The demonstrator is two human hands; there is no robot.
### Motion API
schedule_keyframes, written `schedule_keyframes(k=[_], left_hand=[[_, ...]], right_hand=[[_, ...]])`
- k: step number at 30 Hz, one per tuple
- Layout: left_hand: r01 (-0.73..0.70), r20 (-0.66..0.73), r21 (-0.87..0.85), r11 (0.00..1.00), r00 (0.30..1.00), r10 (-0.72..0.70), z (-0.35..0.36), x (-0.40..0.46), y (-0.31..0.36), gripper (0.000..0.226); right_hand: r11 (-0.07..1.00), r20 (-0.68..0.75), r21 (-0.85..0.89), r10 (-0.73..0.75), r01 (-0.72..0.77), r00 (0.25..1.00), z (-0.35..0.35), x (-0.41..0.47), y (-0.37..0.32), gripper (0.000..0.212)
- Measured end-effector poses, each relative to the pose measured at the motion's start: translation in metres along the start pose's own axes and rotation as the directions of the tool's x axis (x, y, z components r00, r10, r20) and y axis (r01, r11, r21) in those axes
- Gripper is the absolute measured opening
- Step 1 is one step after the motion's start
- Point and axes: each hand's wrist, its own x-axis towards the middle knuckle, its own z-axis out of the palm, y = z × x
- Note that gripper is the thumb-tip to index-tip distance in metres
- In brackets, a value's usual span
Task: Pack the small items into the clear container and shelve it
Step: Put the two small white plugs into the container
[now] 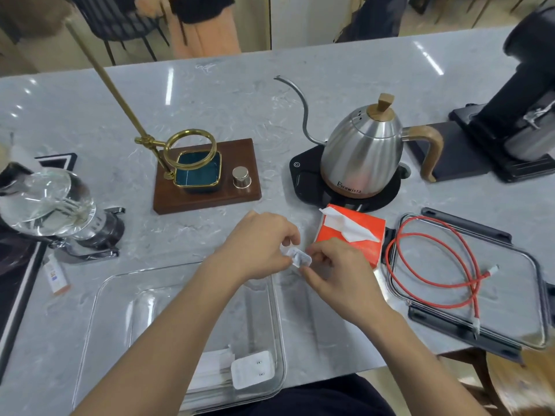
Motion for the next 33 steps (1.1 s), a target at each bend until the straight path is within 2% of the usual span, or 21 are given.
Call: schedule_keyframes(k=[5,9,13,17,23,29,33], left_hand=[[0.001,0.113,0.023,1.0,0.994,-0.003,0.0,0.011,0.001,0.038],[0.028,0.185,-0.022,0.999,0.983,-0.023,-0.003,0.017,0.003,0.032],[0.02,0.187,-0.052,0.998,0.982,-0.01,-0.005,0.017,0.003,0.026],[-0.009,0.119,-0.132,0.991,0.993,0.025,-0.009,0.01,0.002,0.02],[-0.048,-0.024,-0.301,0.953,0.999,0.042,-0.031,-0.019,0.006,0.024],[-0.062,-0.181,-0.44,0.896,0.983,-0.021,-0.042,-0.062,0.0,0.025],[-0.09,-0.263,-0.516,0.852,0.963,-0.058,-0.041,-0.092,-0.012,0.025]], right_hand=[[0.999,0.05,-0.042,0.007,-0.005,0.999,0.011,0.001,0.005,0.02],[0.999,0.049,-0.031,0.028,-0.027,0.998,0.018,0.002,0.006,0.012],[1.0,0.014,0.007,0.024,-0.024,1.0,0.019,0.0,0.006,0.007],[0.994,-0.078,0.105,0.022,-0.014,0.997,0.009,-0.004,0.001,0.008],[0.968,-0.172,0.246,0.002,0.041,0.985,-0.014,-0.011,-0.026,0.023],[0.951,-0.228,0.271,-0.089,0.151,0.97,-0.025,-0.019,-0.066,0.024],[0.937,-0.211,0.272,-0.164,0.219,0.964,-0.022,-0.021,-0.087,0.025]])
